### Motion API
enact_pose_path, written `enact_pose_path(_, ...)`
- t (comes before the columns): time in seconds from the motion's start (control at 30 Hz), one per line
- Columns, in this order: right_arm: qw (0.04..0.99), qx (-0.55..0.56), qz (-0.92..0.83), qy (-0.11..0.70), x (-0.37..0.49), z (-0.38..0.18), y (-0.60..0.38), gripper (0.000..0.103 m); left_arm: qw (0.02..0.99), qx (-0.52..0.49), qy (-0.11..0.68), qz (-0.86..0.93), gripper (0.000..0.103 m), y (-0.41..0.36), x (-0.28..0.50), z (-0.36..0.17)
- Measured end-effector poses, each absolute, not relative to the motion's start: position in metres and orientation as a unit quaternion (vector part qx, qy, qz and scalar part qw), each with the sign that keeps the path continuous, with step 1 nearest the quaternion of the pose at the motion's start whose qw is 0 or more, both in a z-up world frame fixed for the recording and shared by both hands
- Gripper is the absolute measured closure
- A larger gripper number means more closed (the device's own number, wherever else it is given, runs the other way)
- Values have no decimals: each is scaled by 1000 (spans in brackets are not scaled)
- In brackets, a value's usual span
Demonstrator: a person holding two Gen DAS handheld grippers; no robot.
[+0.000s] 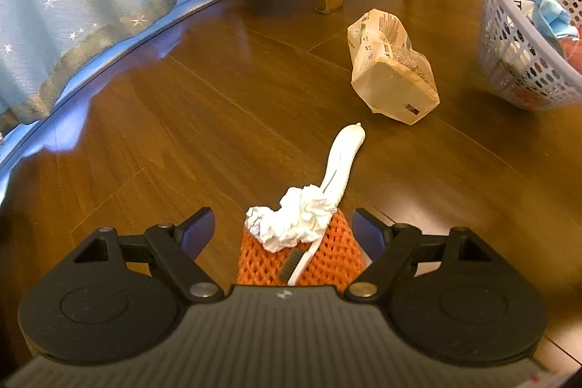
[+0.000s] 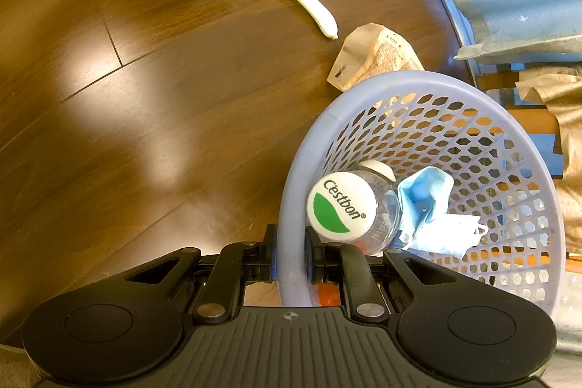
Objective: Collect trash
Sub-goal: 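Grasp the white tissue with the left gripper and lift it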
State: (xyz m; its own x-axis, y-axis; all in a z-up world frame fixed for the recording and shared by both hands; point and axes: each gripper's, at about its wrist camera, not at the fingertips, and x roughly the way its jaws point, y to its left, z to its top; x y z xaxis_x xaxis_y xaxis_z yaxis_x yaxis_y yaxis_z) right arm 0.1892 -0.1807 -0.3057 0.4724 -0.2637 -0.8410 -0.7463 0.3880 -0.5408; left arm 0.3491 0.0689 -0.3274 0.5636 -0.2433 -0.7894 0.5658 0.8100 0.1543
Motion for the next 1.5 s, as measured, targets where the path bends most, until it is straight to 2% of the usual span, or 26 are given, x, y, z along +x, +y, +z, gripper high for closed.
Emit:
enact_pose_path(0.13,680,-523,176,483,190,-305,-181,92,857,191,417,-234,30,65,360,-340)
enact_pose_path(0.53,680,-523,177,483,188,-306,-182,92,851,174,440,-228,34,57,373,-361)
enact_pose_path(0.8,679,-524,178,482,188,-306,-182,92,852,170,441,-227,65,61,375,-364)
enact_pose_path(0.9,679,-524,178,483,188,-306,-182,92,849,176,440,-236,85,58,374,-363)
enact_pose_path(0.93,679,-524,178,483,188,-306,-182,92,846,176,442,-239,86,57,374,-363)
enact_pose_path(1.17,679,-524,178,483,188,-307,-182,92,847,184,433,-245,89,56,365,-354)
enact_pose_path(1.5,679,-524,178,483,188,-306,-183,92,857,186,404,-259,89,59,340,-303)
